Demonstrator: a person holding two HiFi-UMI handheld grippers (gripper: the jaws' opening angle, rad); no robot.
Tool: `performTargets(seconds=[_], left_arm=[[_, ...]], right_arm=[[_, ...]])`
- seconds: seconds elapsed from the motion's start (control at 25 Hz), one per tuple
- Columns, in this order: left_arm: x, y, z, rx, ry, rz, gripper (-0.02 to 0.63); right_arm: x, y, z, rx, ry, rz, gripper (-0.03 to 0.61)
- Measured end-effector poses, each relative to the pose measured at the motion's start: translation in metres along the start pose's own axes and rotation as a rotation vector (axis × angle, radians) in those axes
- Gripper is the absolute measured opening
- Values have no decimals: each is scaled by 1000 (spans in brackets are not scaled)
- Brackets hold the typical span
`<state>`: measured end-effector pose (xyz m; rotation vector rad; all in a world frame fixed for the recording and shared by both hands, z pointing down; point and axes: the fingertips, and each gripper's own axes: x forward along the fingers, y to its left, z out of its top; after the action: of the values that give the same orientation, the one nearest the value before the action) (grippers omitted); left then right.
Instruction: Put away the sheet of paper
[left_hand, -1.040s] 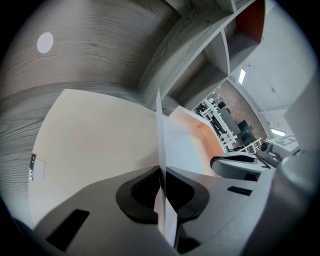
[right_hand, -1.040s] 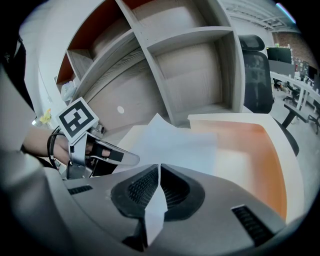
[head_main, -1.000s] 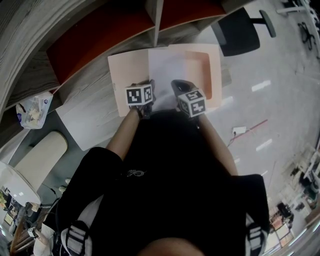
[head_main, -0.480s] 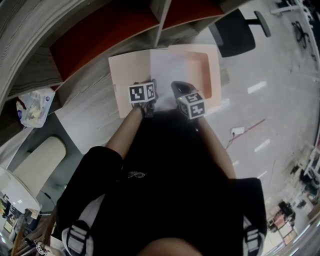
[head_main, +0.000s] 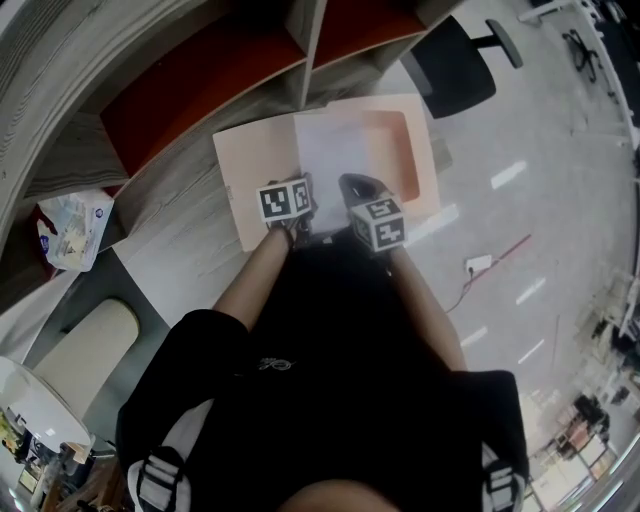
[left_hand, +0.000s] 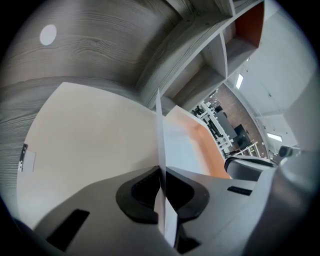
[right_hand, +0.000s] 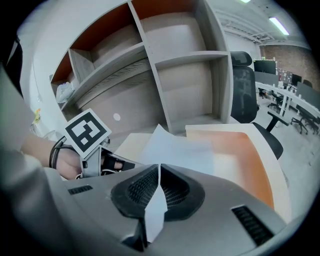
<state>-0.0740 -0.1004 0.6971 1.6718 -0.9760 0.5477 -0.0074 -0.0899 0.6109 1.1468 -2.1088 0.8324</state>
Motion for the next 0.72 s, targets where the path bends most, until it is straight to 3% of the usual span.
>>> performTargets(seconds=[0.12,0.72], left_arm=[[-2,-1,5,-9,-37,13,46],[4,-8,2,-45,-36,57,46]], right_arm=[[1,-3,-2,-2,13,10,29],[8,-9,-12,-77,105,148,28]])
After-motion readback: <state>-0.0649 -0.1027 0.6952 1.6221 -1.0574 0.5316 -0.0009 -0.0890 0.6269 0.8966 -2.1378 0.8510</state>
